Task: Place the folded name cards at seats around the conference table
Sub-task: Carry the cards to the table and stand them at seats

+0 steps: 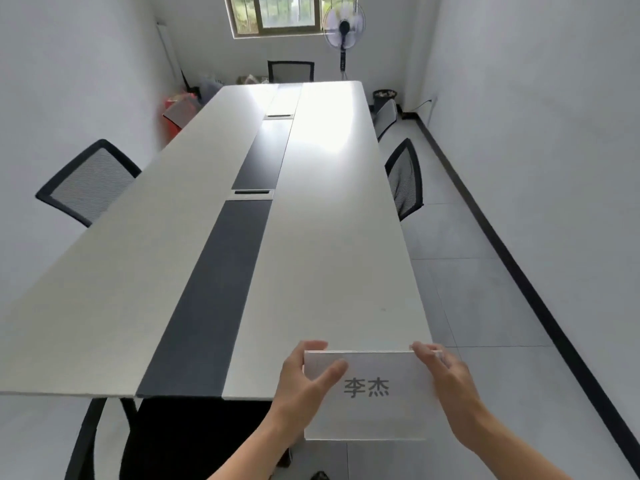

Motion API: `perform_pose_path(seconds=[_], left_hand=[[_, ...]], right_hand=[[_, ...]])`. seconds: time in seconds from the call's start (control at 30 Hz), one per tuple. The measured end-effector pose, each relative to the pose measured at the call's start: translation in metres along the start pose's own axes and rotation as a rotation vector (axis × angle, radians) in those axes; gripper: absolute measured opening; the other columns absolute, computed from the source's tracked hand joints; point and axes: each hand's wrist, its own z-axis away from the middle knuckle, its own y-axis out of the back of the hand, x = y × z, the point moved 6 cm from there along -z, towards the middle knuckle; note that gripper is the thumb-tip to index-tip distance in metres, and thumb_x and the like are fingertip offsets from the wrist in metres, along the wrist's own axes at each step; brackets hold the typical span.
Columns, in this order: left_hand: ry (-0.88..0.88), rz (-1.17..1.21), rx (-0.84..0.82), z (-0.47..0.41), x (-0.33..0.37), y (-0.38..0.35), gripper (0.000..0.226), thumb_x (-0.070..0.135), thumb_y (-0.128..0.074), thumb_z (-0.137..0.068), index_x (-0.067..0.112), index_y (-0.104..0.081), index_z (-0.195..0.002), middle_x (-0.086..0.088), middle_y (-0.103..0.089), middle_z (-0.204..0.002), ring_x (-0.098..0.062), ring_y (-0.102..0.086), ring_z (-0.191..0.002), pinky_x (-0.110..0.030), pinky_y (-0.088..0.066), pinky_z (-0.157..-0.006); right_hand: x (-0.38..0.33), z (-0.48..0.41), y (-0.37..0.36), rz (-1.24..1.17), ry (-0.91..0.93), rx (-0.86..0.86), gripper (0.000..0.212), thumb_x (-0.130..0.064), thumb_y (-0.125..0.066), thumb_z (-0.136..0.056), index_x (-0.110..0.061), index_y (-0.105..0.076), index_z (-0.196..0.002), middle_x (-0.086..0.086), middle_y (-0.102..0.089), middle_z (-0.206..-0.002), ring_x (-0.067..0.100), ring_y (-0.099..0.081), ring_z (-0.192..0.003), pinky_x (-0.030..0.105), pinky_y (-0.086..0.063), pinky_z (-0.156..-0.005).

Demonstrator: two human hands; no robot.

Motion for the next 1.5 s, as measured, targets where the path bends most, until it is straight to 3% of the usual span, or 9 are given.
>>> perform_pose_path(seconds=[0.2, 0.4, 0.63, 0.73, 0.83, 0.97, 1.13, 1.3, 1.5], left_hand=[[0.009, -0.143, -0.059, -0.094, 0.022, 0.005, 0.049, 0.038, -0.089, -0.054, 0.023, -0.064, -0.094, -0.009, -0.072, -0.089, -0.024, -0.070, -0.082, -0.035, -0.060, -0.069], [0.135, -0.146, -0.002, -0.169, 0.008, 0.009, 0.051, 0.038, -0.090, -0.040, 0.022, -0.071, -0.084, -0.010, -0.071, -0.092, -0.024, -0.067, -0.083, -0.035, -0.054, -0.071], [0.229, -0.189, 0.017, -0.207, -0.009, -0.006, 0.049, 0.031, -0.089, -0.040, 0.023, -0.070, -0.084, -0.007, -0.069, -0.100, -0.022, -0.065, -0.083, -0.040, -0.056, -0.075], [0.245, -0.225, -0.003, -0.210, -0.015, -0.011, 0.046, 0.023, -0.089, -0.043, 0.021, -0.070, -0.084, -0.002, -0.068, -0.105, -0.021, -0.066, -0.088, -0.040, -0.056, -0.078], [0.247, -0.272, -0.034, -0.213, -0.016, -0.012, 0.041, 0.014, -0.090, -0.054, 0.020, -0.072, -0.090, 0.004, -0.069, -0.107, -0.014, -0.065, -0.092, -0.017, -0.054, -0.069], [0.212, -0.400, -0.086, -0.215, -0.006, -0.010, 0.046, 0.028, -0.090, -0.056, 0.027, -0.073, -0.100, 0.014, -0.068, -0.109, 0.004, -0.060, -0.101, -0.003, -0.042, -0.076], [0.081, -0.469, -0.138, -0.222, 0.046, -0.006, 0.047, 0.033, -0.085, -0.064, 0.023, -0.072, -0.108, 0.017, -0.069, -0.105, 0.014, -0.058, -0.095, -0.003, -0.043, -0.078], [-0.056, -0.477, -0.133, -0.239, 0.099, 0.024, 0.043, 0.038, -0.081, -0.069, 0.023, -0.072, -0.109, 0.012, -0.071, -0.102, -0.006, -0.065, -0.094, -0.022, -0.053, -0.083], [-0.198, -0.569, -0.056, -0.261, 0.121, 0.087, 0.041, 0.031, -0.077, -0.074, 0.021, -0.069, -0.113, 0.008, -0.067, -0.108, -0.011, -0.063, -0.097, -0.031, -0.053, -0.089]], right_hand=[[-0.018, -0.086, -0.016, -0.021, -0.005, 0.141, 0.068, -0.065, -0.060, -0.055, -0.006, -0.063, -0.088, 0.006, -0.061, -0.071, 0.021, -0.057, -0.065, 0.032, -0.045, -0.059], [-0.017, -0.167, -0.027, 0.010, -0.019, 0.150, 0.053, -0.063, -0.062, -0.056, -0.014, -0.063, -0.076, 0.000, -0.062, -0.074, 0.020, -0.056, -0.067, 0.030, -0.043, -0.063], [0.001, -0.221, -0.024, 0.085, -0.015, 0.064, 0.047, -0.057, -0.059, -0.058, -0.013, -0.063, -0.075, -0.007, -0.068, -0.104, 0.004, -0.061, -0.099, 0.021, -0.041, -0.075], [0.010, -0.227, -0.019, 0.166, 0.010, -0.013, 0.042, -0.056, -0.060, -0.061, -0.018, -0.063, -0.077, -0.011, -0.066, -0.109, 0.003, -0.059, -0.105, 0.024, -0.042, -0.079], [0.010, -0.229, -0.014, 0.308, 0.027, -0.170, 0.035, -0.060, -0.065, -0.063, -0.031, -0.063, -0.083, -0.018, -0.063, -0.116, 0.002, -0.057, -0.109, 0.026, -0.043, -0.085], [-0.006, -0.235, -0.006, 0.704, 0.141, -0.431, 0.049, -0.055, -0.076, -0.065, -0.040, -0.064, -0.110, -0.033, -0.054, -0.114, 0.001, -0.052, -0.114, 0.028, -0.042, -0.099], [-0.072, -0.240, 0.000, 0.855, 0.314, -0.441, 0.079, -0.084, -0.057, -0.051, -0.037, -0.067, -0.115, -0.034, -0.055, -0.104, 0.002, -0.056, -0.110, 0.027, -0.044, -0.096], [-0.143, -0.251, -0.028, 1.046, 0.453, -0.457, 0.055, -0.058, -0.072, -0.069, -0.037, -0.062, -0.119, -0.022, -0.065, -0.116, 0.006, -0.060, -0.108, 0.031, -0.048, -0.093], [-0.176, -0.265, -0.117, 1.319, 0.667, -0.473, 0.053, -0.051, -0.060, -0.084, -0.042, -0.046, -0.135, -0.017, -0.060, -0.129, 0.015, -0.059, -0.111, 0.030, -0.043, -0.087]])
